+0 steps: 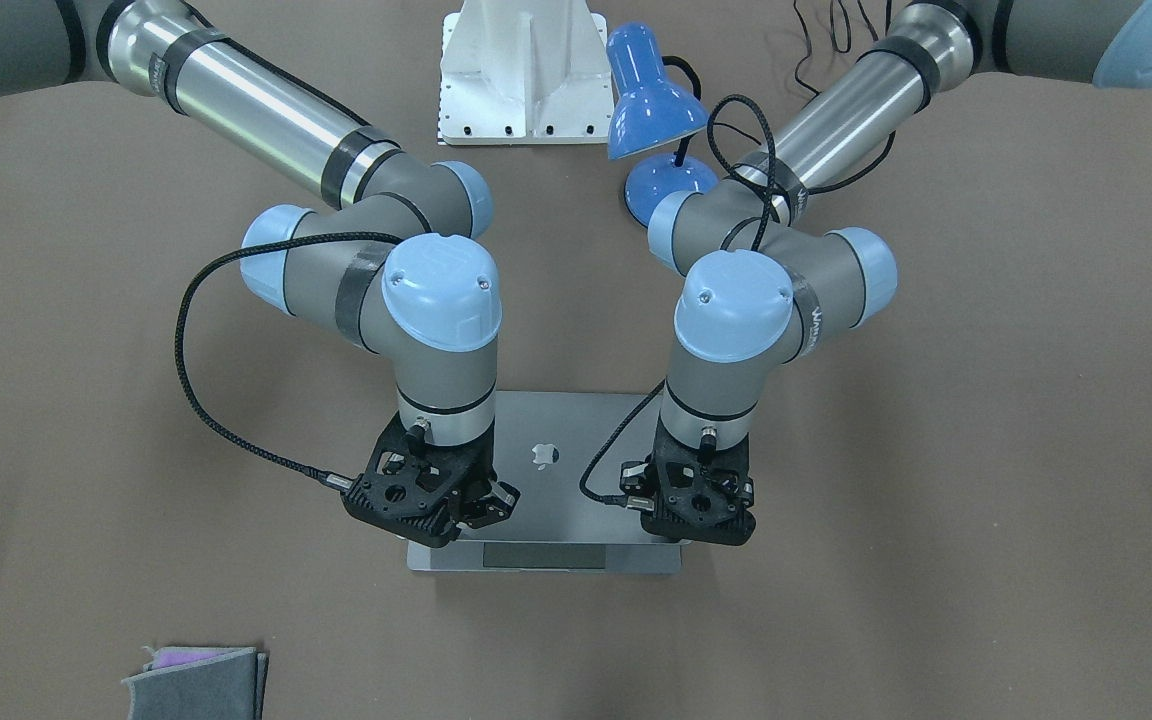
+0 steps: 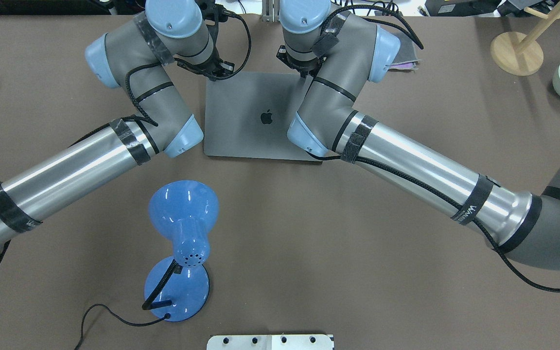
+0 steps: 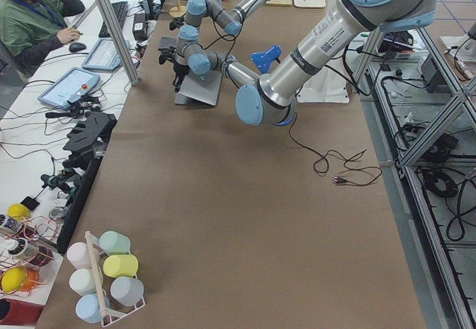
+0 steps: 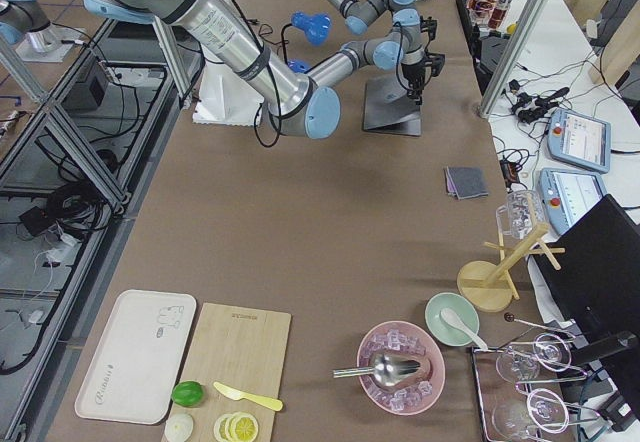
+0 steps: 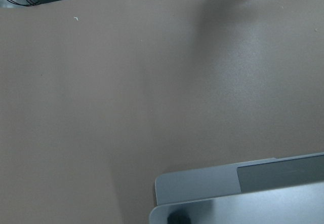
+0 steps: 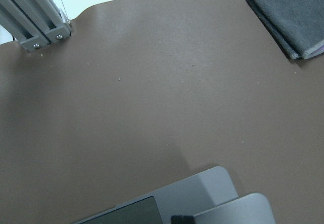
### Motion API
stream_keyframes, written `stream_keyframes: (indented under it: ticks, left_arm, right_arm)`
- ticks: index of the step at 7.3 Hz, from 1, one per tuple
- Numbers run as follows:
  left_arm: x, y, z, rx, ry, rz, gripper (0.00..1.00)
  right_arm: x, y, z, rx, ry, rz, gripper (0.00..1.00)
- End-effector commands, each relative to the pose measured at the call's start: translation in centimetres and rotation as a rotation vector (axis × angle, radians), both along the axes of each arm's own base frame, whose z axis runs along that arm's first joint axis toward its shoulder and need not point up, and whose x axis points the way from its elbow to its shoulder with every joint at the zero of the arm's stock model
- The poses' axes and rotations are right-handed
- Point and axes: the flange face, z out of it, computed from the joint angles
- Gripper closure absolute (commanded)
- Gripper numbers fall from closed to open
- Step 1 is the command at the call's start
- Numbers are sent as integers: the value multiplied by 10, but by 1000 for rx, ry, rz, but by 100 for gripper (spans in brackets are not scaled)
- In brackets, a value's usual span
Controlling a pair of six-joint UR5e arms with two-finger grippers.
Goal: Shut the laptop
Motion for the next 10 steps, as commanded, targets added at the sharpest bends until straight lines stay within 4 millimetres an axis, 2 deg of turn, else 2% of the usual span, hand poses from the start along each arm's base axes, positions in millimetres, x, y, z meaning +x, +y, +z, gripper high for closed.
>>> stream_keyframes:
  ticks: [1,3,5,7,10]
  left_arm:
    - [8,-11,15,19,-31,7,100]
    - [15,-18,23,4,-54,10,100]
    - [26,-22,39,22,-88,8,100]
    - [39,-14,42,26,-98,18,100]
    - [46,-10,41,30,-97,25,100]
  right_arm:
    - [-10,-10,12,3,3,-2,100]
    - [-25,-20,22,-9,15,-5,100]
    - [-35,-24,45,-5,15,-13,100]
    - [-38,-22,47,8,24,-34,100]
    - [-39,-22,47,8,24,-36,100]
